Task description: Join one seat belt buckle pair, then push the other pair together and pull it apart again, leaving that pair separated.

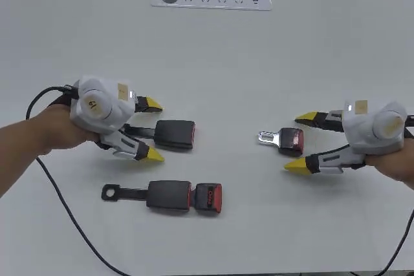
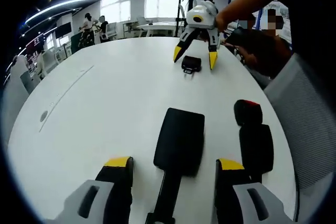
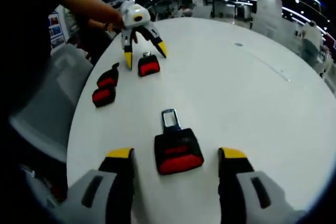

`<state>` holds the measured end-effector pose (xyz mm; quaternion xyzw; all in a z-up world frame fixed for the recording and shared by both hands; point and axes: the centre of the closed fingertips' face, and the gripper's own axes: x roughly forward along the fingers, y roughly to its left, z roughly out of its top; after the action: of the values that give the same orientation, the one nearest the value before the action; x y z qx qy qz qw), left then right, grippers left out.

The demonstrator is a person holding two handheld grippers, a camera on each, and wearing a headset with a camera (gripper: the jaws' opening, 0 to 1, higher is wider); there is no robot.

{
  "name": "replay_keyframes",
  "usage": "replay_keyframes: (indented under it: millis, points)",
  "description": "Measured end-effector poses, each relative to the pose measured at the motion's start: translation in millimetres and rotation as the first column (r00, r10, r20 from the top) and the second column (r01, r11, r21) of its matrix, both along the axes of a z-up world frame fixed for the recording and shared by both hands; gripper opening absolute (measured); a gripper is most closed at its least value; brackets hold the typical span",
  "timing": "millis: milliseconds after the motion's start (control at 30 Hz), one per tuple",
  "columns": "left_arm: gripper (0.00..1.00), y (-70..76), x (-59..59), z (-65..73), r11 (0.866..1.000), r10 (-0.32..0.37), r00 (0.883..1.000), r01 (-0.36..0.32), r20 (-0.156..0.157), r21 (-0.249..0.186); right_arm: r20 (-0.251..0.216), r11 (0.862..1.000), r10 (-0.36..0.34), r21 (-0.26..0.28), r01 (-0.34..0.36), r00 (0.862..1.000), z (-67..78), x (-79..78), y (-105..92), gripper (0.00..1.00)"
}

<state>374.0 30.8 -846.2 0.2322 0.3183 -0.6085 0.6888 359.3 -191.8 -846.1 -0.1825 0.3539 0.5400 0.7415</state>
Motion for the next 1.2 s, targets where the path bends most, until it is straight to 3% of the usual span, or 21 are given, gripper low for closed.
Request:
replay_keyframes:
  millis: [67,167,300,333,400,500,533,600,733,900,1200]
  points:
    - [0.63,3.4,-1.4,-1.6,0.999,-0.038,0.999,0.037,0.039,0.04,0.017,1.0,0.03,0.006,-0.03,0.999,-0.3,-0.7,0.8,0.64]
    - [0.61,1.2,-2.7,-0.3,0.999,-0.033,0.999,0.032,0.027,0.025,-0.006,1.0,0.019,0.001,-0.019,1.0,-1.0,-2.4,-4.4,0.57]
    - [0.54,-4.0,-4.2,0.2,0.999,-0.043,0.999,0.042,0.027,0.016,-0.003,0.999,0.035,-0.004,-0.035,0.999,-1.0,-2.7,-4.6,0.5]
    - [0.52,-5.4,-3.4,0.1,0.998,-0.059,0.997,0.058,0.046,0.019,0.0,0.999,0.049,-0.012,-0.049,0.999,-1.7,-3.7,-4.5,0.48]
    - [0.45,-6.1,-4.5,0.2,0.999,-0.049,0.998,0.048,0.026,0.017,0.03,0.995,0.093,-0.027,-0.092,0.995,-2.5,-4.1,-3.9,0.44]
    - [0.41,-7.2,-6.5,2.5,0.998,-0.057,0.998,0.057,0.03,0.017,0.024,0.997,0.078,-0.019,-0.078,0.997,-3.7,-0.4,-7.5,0.36]
    - [0.38,-8.2,-5.4,3.2,0.998,-0.057,0.998,0.057,0.034,0.012,0.004,0.997,0.074,-0.001,-0.074,0.997,-2.6,-0.3,-7.0,0.35]
    - [0.34,-8.6,-7.0,3.8,0.998,-0.069,0.997,0.068,0.033,0.013,0.012,0.996,0.091,-0.011,-0.09,0.996,-2.9,0.3,-7.2,0.35]
    - [0.34,-7.0,-4.9,4.0,0.998,-0.063,0.997,0.063,0.036,0.016,0.009,0.993,0.114,-0.018,-0.114,0.993,-2.8,2.3,-7.8,0.35]
    - [0.34,-7.0,-3.3,3.3,0.998,-0.057,0.997,0.056,0.046,0.008,0.002,0.991,0.135,0.011,-0.135,0.991,-2.1,1.7,-8.6,0.34]
    - [0.33,-7.3,-0.1,1.4,1.0,-0.018,0.999,0.019,0.04,-0.022,0.007,0.991,0.125,0.047,-0.125,0.992,-0.6,1.2,-6.2,0.34]
